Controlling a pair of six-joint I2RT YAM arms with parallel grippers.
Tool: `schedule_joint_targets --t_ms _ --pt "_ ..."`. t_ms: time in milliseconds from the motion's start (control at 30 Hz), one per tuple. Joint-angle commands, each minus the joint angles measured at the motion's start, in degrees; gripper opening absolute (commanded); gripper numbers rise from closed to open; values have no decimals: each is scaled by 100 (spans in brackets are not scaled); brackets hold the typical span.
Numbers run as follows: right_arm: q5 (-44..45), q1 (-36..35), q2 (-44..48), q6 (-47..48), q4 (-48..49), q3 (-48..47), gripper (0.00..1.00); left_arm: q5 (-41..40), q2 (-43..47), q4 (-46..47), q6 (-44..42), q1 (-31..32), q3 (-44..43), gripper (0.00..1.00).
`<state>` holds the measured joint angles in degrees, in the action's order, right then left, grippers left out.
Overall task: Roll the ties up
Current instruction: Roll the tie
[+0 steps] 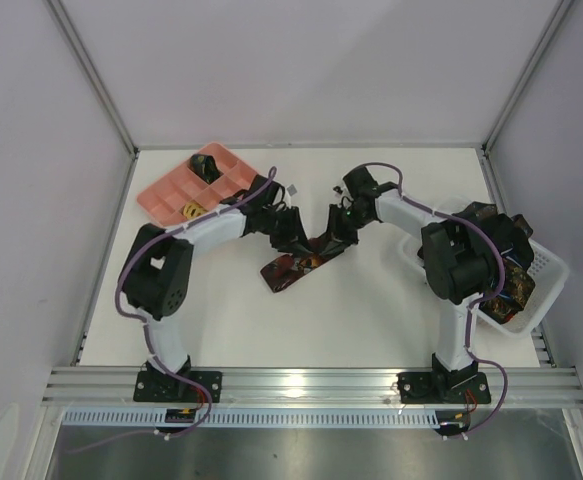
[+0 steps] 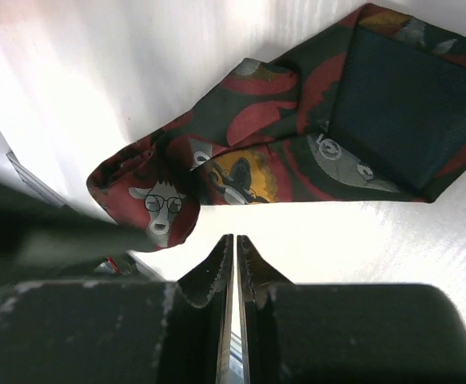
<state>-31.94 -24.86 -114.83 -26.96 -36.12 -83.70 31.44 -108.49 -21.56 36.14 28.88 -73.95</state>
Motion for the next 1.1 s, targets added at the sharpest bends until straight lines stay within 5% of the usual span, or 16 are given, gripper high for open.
schedule_joint_targets --t_ms 0,200,467,667,1067 --pt "-145 -45 -75 -64 192 -208 10 -294 1275 38 16 -23 30 34" --pt "-592 -378 -101 -37 342 -375 16 -850 2672 -489 340 -339 784 54" --pt "-1182 -827 -250 -20 474 -427 17 -166 3940 597 1219 -779 3383 66" --pt "-1121 -836 -654 68 510 -700 17 -76 4204 1391 1835 -805 4248 72" --pt "-866 -783 -919 227 456 -753 16 -121 3528 2560 2266 -823 4601 80"
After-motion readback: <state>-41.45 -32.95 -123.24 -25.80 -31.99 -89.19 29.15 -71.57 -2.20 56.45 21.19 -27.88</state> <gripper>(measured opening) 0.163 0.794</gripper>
